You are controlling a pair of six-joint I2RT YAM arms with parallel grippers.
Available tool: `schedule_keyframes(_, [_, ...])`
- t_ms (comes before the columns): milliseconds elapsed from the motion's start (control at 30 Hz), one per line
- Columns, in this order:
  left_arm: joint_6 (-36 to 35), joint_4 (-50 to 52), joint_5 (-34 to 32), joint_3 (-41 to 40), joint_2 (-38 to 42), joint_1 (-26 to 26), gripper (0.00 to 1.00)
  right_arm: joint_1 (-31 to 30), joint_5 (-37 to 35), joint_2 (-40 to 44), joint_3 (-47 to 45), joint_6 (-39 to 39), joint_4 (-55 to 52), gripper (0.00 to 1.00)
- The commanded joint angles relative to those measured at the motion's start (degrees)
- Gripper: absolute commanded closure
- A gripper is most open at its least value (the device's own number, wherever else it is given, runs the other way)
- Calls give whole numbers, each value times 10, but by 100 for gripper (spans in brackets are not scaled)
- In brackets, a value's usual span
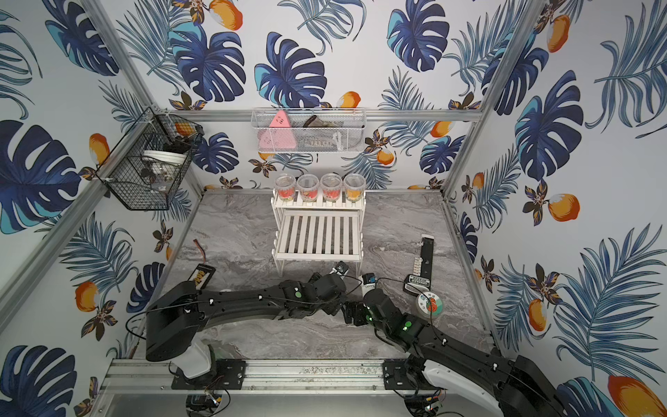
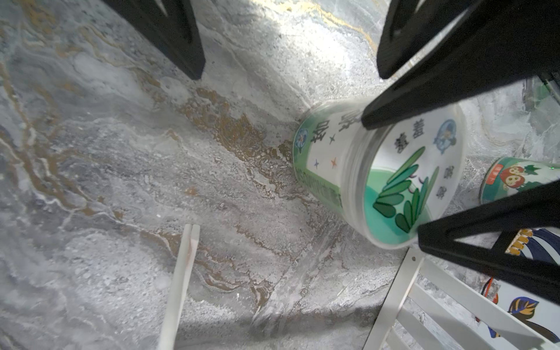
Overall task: Place the seed container on the shelf
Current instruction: Pick up the seed jar at the center of the board.
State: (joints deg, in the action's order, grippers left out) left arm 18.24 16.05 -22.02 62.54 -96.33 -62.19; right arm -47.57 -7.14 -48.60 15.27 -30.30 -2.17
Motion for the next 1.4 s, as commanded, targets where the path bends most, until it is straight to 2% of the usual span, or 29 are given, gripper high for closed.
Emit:
schedule_keyframes(0, [17, 33, 13, -7, 20, 1, 19, -1, 0, 0, 6, 17, 13, 8])
schedule_keyframes(300, [42, 74, 0, -19, 78, 1, 22, -1, 29, -24, 24, 47, 30, 7])
schedule_keyframes(367, [42, 60, 17, -34, 87, 7, 15, -1, 22, -21, 30, 52, 13, 7])
schedule_keyframes(433, [40, 55, 57, -34, 75, 20, 7, -1, 3, -15, 29, 42, -2, 7])
schedule_keyframes(533, [34, 61, 77, -15, 41, 25, 2, -1, -4, -1, 23, 23, -15, 7])
schedule_keyframes(733, [25, 64, 74, 17, -3, 30, 2, -1, -19, 23, 15, -8, -38, 7])
schedule_keyframes(867, [25, 65, 67, 18, -4, 33, 2, -1, -25, 38, 15, -17, -58, 7])
schedule_keyframes(1067, [22, 65, 58, 15, 10, 36, 21, -1, -7, 31, 13, -3, -39, 8])
schedule_keyframes(1200, [37, 96, 45, 21, 37, 37, 25, -1, 13, 15, 10, 35, 1, 9])
schedule_keyframes(1367, [102, 217, 33, 72, 85, 36, 27, -15, 19, 7, 11, 113, 60, 10])
